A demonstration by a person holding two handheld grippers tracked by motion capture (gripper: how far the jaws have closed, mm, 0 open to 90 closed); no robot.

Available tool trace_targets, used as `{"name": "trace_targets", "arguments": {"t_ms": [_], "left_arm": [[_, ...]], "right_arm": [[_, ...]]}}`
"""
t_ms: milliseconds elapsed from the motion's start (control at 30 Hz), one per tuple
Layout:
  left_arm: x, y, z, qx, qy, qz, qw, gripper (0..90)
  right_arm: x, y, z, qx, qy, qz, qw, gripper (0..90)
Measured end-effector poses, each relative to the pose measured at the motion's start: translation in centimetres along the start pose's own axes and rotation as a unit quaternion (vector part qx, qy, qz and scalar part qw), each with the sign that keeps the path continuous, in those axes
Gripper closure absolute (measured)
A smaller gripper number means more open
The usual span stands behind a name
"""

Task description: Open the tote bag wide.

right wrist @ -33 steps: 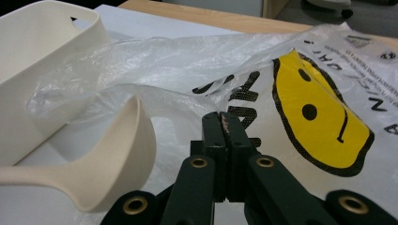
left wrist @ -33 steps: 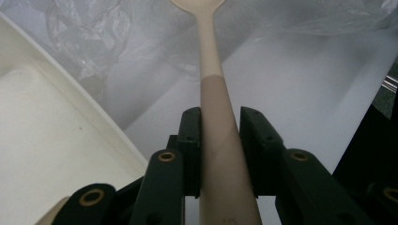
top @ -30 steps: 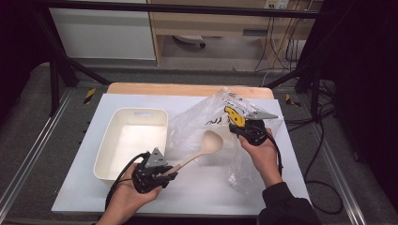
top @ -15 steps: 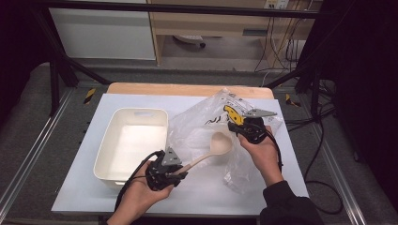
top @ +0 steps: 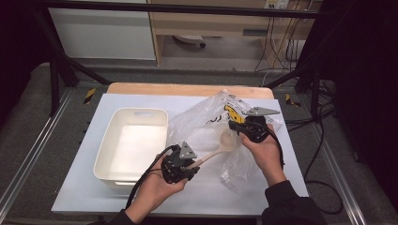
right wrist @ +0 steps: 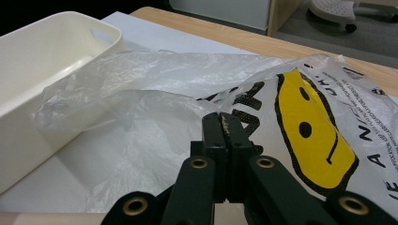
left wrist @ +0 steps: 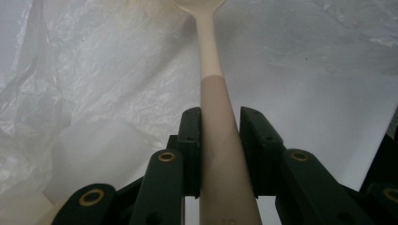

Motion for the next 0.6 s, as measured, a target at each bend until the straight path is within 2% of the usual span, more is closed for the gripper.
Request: {"name": "trace_targets", "arguments": {"t_ms": [167,300,600], "left_arm": [[-1.0,-1.5,0.2,-0.001,0.007,-0.009,0.9999,70.2],[-1.6,-2.6,0.1,-0.005,-0.002,-0.008,1.0000,70.2],[-2.4,-5.3,0.4,-0.010,-0.007,-0.011,0.9999,70.2]], "right_arm": [[-0.2,0.3,0.0,-0.001,0.000,-0.001,1.0000,90.0],[-0.1,0.3,0.1,-0.004,0.002,0.001,1.0000,90.0],[-0.1,0.3,0.4,-0.011,0.006,0.001,0.9999,90.0]]}}
Point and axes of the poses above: each handheld gripper's, and its own axes: y roughly backward along the jaws, x roughly out of its underside, z roughly to its left, the point moved 8 cm from there along -y, roughly forward along the jaws, and after that the axes turned 12 degrees about -z, right-handed, at the moved point
